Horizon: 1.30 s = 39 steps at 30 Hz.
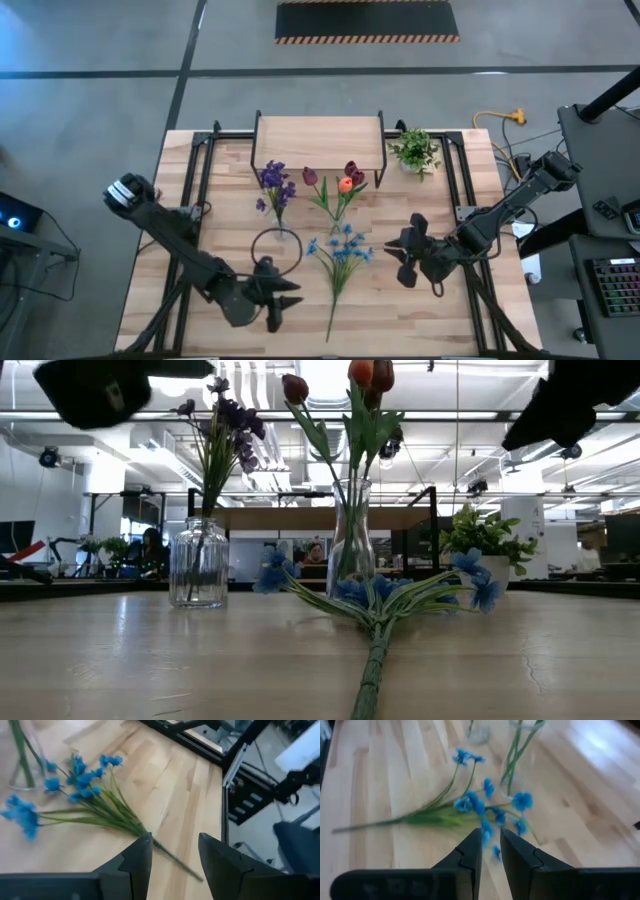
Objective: Pick and place flowers into a vace then onto a shelf
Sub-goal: Put the blue orchid into the left transparent vase
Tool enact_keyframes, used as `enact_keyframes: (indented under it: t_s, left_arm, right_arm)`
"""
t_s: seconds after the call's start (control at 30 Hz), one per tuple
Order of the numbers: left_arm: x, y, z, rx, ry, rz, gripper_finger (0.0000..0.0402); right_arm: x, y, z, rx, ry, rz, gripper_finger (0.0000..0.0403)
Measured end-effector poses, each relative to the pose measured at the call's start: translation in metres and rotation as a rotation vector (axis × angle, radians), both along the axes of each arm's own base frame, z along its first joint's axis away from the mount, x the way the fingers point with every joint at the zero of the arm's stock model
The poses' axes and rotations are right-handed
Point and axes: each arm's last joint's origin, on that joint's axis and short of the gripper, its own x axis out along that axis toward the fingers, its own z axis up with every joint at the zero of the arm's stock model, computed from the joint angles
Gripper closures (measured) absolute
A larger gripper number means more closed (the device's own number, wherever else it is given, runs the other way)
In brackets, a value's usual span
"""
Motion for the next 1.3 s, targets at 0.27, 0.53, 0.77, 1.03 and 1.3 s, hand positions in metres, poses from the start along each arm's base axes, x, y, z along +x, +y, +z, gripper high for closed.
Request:
enact_keyframes:
  t_s: [0.27, 0.53, 0.77, 1.03, 1.3]
  left_arm:
    - [0.046, -0.015, -0.024, -0.128, 0.011, 0.020, 0.0258]
    - [0.092, -0.024, -0.034, -0.126, 0.123, 0.114, 0.0259]
    - [0.116, -0.023, -0.031, -0.087, 0.327, 0.203, 0.0259]
    - [0.142, -0.016, -0.044, -0.141, 0.443, 0.257, 0.0259]
    - [0.147, -0.006, -0.048, -0.190, 0.511, 0.292, 0.0259]
  right_arm:
    - [-0.007, -0.001, -0.010, -0.003, 0.094, 0.037, 0.0334]
    - [-0.017, 0.002, -0.026, 0.017, 0.171, 0.102, 0.0335]
    - [-0.026, 0.007, -0.035, 0.036, 0.192, 0.112, 0.0338]
    - [-0.037, 0.014, -0.043, 0.065, 0.204, 0.119, 0.0328]
    - [-0.040, 0.017, -0.043, 0.053, 0.196, 0.137, 0.0334]
